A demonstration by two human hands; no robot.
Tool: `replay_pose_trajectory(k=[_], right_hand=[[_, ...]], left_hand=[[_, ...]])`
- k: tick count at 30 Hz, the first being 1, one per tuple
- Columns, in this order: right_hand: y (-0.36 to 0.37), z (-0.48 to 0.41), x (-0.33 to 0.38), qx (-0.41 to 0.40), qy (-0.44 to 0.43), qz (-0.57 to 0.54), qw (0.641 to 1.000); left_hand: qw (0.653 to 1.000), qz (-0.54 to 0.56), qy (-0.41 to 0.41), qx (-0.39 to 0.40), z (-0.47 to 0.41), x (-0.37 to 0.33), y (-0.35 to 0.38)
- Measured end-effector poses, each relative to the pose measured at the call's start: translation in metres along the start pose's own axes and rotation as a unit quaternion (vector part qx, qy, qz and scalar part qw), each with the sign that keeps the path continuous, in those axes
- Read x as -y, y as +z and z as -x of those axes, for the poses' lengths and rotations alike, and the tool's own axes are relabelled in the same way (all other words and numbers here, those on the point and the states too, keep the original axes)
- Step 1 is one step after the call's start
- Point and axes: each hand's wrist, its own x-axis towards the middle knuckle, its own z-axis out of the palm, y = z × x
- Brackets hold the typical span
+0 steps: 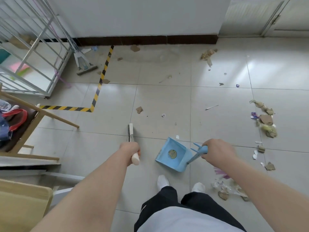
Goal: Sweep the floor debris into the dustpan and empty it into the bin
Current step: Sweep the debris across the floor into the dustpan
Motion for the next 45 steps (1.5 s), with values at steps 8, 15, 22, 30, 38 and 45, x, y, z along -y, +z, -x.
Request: replay_pose_trajectory(k=[8,15,22,30,38,45], right_hand=[[-0.011,0.003,-0.041,0.011,-0.003,-0.019,1.000],[-0.028,0.005,-0.084,0.021,-0.014,-0.008,1.000],[-0.048,-0.012,-0.072,0.002,-0.037,0.001,0.999],[-0.075,-0.049,-0.010,-0.021,-0.072,0.018,0.997],[-0.077,-0.110,0.097,-0.019,-0.060,0.021,0.998],[-0.080,-0.141,0.147,-0.027,-0.017,0.010,0.999]], left_hand=[[0.993,-0.075,0.039,0.086,0.052,-0.023,0.107],[0.983,-0.093,0.044,0.155,0.081,-0.055,0.157],[0.977,-0.010,0.000,0.214,0.081,-0.087,0.137],[0.989,0.014,0.066,0.128,0.062,-0.134,0.075],[0.997,0.026,0.054,0.053,-0.014,-0.172,-0.056],[1.000,0.022,0.022,0.004,-0.091,-0.195,-0.114]])
